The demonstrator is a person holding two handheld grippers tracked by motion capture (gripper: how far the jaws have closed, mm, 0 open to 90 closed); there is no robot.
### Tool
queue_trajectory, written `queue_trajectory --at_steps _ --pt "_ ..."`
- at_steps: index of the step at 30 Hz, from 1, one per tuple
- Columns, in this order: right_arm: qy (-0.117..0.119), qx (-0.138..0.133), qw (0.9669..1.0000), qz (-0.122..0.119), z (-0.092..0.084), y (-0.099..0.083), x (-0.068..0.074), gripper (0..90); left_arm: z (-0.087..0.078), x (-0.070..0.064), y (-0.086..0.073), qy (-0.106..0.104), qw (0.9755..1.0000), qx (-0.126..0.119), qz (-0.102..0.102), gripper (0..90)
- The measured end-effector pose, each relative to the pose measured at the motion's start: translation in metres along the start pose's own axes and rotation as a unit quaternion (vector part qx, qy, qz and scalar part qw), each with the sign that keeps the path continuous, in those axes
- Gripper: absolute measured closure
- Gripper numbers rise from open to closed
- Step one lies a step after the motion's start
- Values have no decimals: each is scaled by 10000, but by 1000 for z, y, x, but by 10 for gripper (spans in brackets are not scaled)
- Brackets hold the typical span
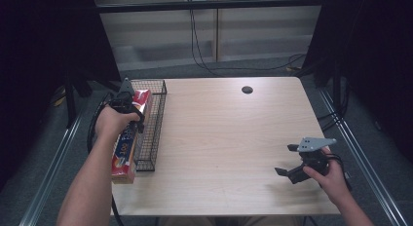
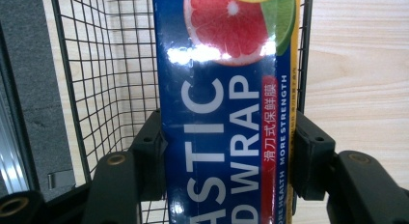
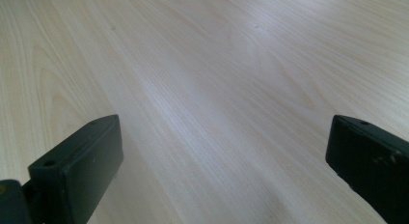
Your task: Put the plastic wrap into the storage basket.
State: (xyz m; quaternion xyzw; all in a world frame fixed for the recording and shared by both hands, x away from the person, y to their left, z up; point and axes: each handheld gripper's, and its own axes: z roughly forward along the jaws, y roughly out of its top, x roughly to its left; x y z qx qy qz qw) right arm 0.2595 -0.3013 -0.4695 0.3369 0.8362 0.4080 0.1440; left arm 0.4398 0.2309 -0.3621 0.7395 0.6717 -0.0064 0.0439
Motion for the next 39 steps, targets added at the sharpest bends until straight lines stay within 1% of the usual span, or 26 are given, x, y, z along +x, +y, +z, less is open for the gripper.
queue_trajectory --at_steps 3,5,7,8,9,10,11,12,14,15,16,17,18,19,20,21,22,24,26,27,28,30,33,35,37,39 --pt "31 17 10000 4 1 0 0 0 2 1 0 -44 10000 -3 -42 432" --pt "22 14 10000 -10 1 0 0 0 3 2 0 -2 10000 -8 9 432" --pt "39 -3 10000 -5 1 0 1 0 4 3 0 -29 9999 80 54 432" --pt "43 0 10000 -3 1 0 1 0 5 3 0 -9 10000 62 -7 432" --pt "49 3 10000 -6 1 0 1 0 6 3 1 -17 10000 93 15 432" --pt "44 -1 10000 -5 1 0 1 0 7 4 1 -3 10000 68 14 432" --pt "55 4 10000 -12 1 0 1 0 7 5 1 -36 10000 67 14 432" --pt "52 8 10000 -18 1 0 1 0 8 5 1 -56 10000 77 -13 432" --pt "50 16 10000 -10 1 0 0 0 9 5 2 -23 10000 67 -39 432" --pt "60 11 10000 -11 1 -1 0 0 9 6 2 -15 10000 87 -8 431" --pt "58 17 10000 -1 1 -1 0 0 9 6 2 -48 9999 93 -40 431" --pt "65 21 10000 -4 1 -1 0 0 9 7 3 -28 9999 110 7 431" --pt "57 14 10000 -15 1 -1 0 0 10 6 4 -25 9999 109 -2 432" --pt "51 5 10000 2 1 -1 0 0 11 6 4 -34 10000 57 -61 431" --pt "61 -11 10000 1 1 -1 0 0 11 6 4 -70 9999 73 -63 431" --pt "57 -15 10000 6 0 0 0 0 11 6 5 -53 9999 96 -12 431" --pt "49 -12 10000 6 0 0 0 0 12 5 5 -59 9999 73 -63 431" --pt "53 -1 10000 6 1 -1 0 0 14 5 6 -39 9999 88 -37 431" --pt "90 2 10000 -3 1 0 1 0 16 4 7 -21 9999 96 -58 430" --pt "56 12 10000 -8 1 0 1 0 16 4 8 -16 9999 150 -26 431" --pt "56 11 10000 -14 1 0 1 0 18 3 8 20 9999 132 -47 430" --pt "47 -9 10000 -19 0 0 1 0 19 3 9 18 9998 171 -34 430" --pt "65 -18 10000 -16 0 0 0 0 20 3 10 -4 9999 129 -112 429" --pt "75 -16 10000 -19 1 0 1 0 21 4 11 18 9999 126 -94 429" --pt "77 -6 10000 -23 1 0 1 0 23 5 12 -30 9998 139 -158 428" --pt "74 5 10000 -15 2 0 1 0 25 5 12 -7 9998 129 -171 428"
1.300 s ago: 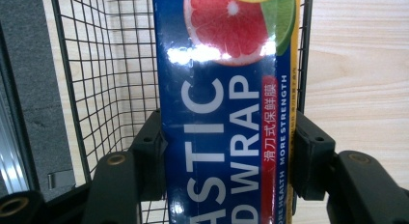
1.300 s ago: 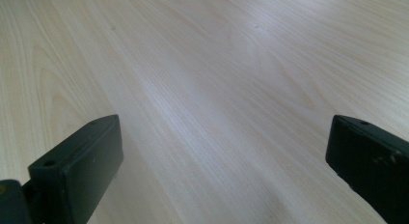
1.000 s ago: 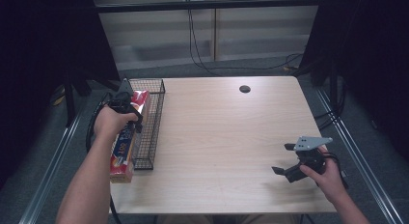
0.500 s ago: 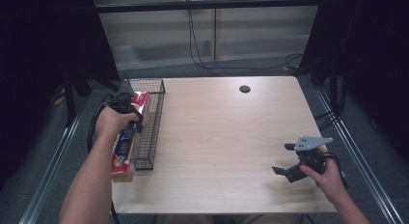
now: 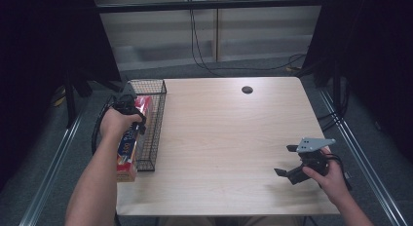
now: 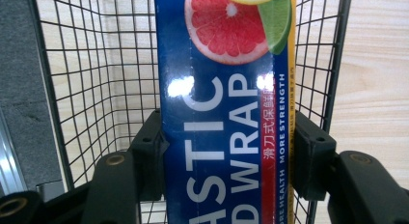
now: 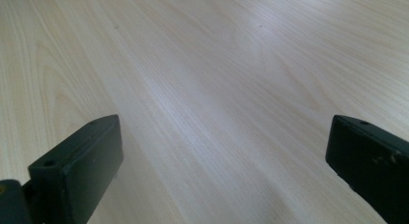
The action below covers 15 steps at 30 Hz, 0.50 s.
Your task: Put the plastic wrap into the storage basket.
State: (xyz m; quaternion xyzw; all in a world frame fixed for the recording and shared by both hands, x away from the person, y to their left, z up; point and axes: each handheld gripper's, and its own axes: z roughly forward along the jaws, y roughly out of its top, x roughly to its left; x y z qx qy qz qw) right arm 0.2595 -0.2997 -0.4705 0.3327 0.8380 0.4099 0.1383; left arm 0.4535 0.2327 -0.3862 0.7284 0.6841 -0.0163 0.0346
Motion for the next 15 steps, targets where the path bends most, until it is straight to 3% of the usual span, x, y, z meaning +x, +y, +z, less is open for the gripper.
queue_trajectory --at_steps 15 --pt "22 25 10000 19 1 -1 0 0 11 4 4 -64 9996 59 -269 426"
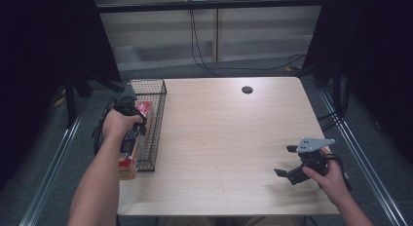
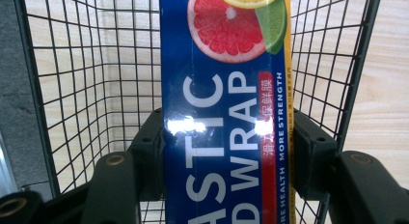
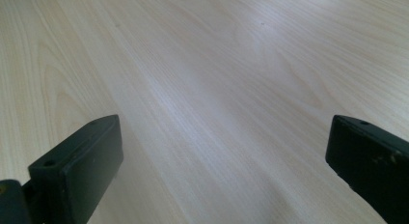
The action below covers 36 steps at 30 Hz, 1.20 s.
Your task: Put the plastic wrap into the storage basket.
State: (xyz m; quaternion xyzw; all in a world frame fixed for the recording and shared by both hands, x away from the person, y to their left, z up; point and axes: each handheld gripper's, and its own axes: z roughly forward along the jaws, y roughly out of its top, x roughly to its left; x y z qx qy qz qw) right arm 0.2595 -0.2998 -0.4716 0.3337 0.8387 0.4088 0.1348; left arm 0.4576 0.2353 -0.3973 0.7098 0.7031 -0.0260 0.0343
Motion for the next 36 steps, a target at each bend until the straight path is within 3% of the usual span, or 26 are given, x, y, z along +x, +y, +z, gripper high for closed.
queue_trajectory --at_steps 3,4,6,7,16,17,18,23,31,32,36 --pt "12 13 10000 -10 1 0 0 0 1 0 0 25 10000 -61 -23 426" --pt "19 10 10000 -7 1 0 0 0 0 2 0 39 9999 23 115 425" --pt "15 14 10000 -19 1 0 0 0 -1 3 0 8 9999 95 113 425" --pt "12 17 10000 -27 1 0 0 0 0 1 0 29 10000 -5 -4 424" --pt "37 38 10000 -29 1 0 0 0 2 0 -1 48 9999 -123 -93 414" --pt "27 41 10000 -30 1 -1 1 0 2 0 -1 29 9999 -97 -86 413" --pt "18 42 10000 -31 1 -1 1 0 1 2 0 50 10000 -13 52 411" --pt "22 49 10000 -38 2 -1 1 0 1 2 -1 -27 9999 -84 -57 403" --pt "10 37 10000 -30 2 -1 1 0 1 6 -3 -210 9997 -150 -52 369" --pt "9 42 10000 -33 2 -1 1 0 1 6 -4 -213 9993 -300 -97 352" --pt "11 46 10000 -45 2 -1 1 0 -2 8 -4 -286 9988 -364 -128 314"
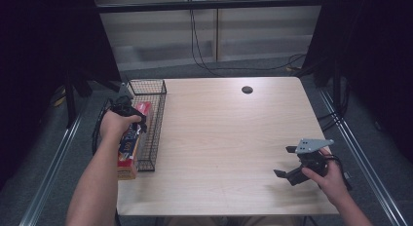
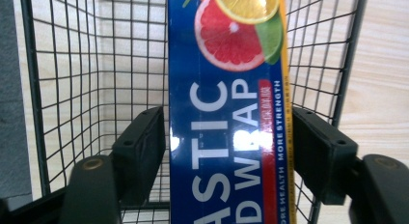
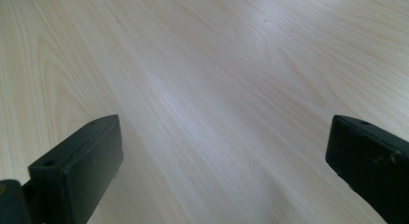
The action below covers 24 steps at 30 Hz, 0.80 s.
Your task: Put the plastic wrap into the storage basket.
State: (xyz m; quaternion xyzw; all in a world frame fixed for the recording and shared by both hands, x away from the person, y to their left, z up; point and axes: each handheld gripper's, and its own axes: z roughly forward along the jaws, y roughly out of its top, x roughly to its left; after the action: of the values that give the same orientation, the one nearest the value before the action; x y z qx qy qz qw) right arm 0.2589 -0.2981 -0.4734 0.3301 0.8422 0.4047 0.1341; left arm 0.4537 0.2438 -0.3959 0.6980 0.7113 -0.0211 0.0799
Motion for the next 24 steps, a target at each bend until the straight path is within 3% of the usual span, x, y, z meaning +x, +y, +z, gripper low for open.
queue_trajectory --at_steps 5,11,24 --pt "15 -21 10000 7 0 0 0 0 -5 3 -2 -110 9999 57 61 263" --pt "39 -40 10000 30 -1 0 0 0 -14 2 -10 -297 9995 -73 123 232" --pt "50 -20 10000 0 0 1 -1 0 -36 -1 -18 -474 9980 -258 315 218"
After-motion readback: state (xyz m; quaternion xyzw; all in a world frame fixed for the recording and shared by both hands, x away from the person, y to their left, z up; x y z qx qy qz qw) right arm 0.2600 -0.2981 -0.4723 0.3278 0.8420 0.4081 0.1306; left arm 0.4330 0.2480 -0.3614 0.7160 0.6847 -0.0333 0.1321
